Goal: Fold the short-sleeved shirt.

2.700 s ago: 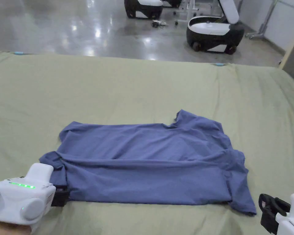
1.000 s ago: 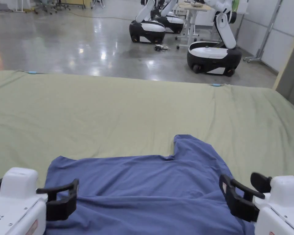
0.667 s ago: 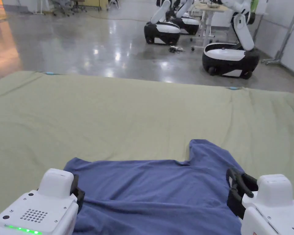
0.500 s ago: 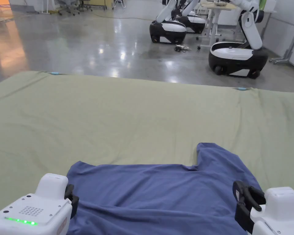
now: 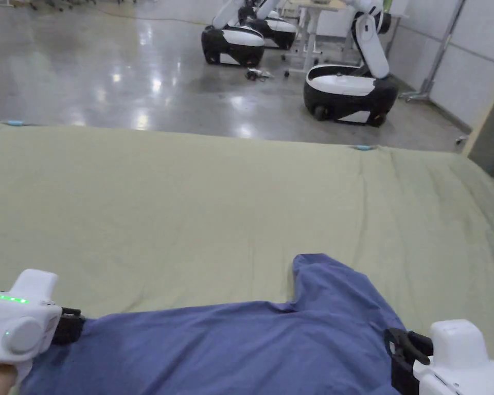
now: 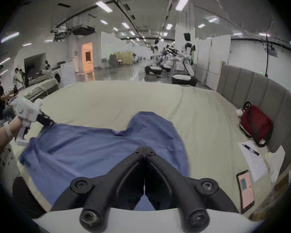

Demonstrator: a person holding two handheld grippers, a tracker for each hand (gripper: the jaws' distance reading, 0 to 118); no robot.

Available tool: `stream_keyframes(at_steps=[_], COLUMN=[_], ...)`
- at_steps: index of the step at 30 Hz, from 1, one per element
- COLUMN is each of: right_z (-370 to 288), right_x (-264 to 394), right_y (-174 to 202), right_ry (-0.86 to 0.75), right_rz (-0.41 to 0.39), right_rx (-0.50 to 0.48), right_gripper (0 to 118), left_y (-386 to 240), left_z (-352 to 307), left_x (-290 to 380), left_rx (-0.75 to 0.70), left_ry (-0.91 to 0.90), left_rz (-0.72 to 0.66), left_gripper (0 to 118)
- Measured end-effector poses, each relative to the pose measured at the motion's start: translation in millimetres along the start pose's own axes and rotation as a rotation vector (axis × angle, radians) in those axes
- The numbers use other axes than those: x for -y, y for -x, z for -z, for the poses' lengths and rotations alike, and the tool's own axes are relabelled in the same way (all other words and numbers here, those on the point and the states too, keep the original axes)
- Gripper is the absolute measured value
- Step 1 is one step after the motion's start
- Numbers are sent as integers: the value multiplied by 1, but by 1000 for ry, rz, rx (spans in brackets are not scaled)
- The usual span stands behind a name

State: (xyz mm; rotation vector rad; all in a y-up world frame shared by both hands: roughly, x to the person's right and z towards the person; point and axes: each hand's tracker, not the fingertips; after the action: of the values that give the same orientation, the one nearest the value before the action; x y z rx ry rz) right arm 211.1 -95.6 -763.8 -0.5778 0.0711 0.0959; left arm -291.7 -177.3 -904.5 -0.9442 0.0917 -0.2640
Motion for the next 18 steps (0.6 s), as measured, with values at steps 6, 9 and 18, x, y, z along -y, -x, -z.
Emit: stream_keyframes(at_steps=[6,9,18], right_z=[100,162,232], right_x=[-52,-60,-35], right_y=[-59,-78,-64], right_ry=[223,296,520], right_rz=[124,123,55], right_rx=[-19,18,73], right_gripper=[10,80,57], left_y=[-15,-10,-3], left_z=[-13,-41,-84], left_x=[3,-2,-13], left_rx=[115,107,121], left_ry=[-26,-84,-172], left_rz=[9,30,27], left_gripper=[29,3,3])
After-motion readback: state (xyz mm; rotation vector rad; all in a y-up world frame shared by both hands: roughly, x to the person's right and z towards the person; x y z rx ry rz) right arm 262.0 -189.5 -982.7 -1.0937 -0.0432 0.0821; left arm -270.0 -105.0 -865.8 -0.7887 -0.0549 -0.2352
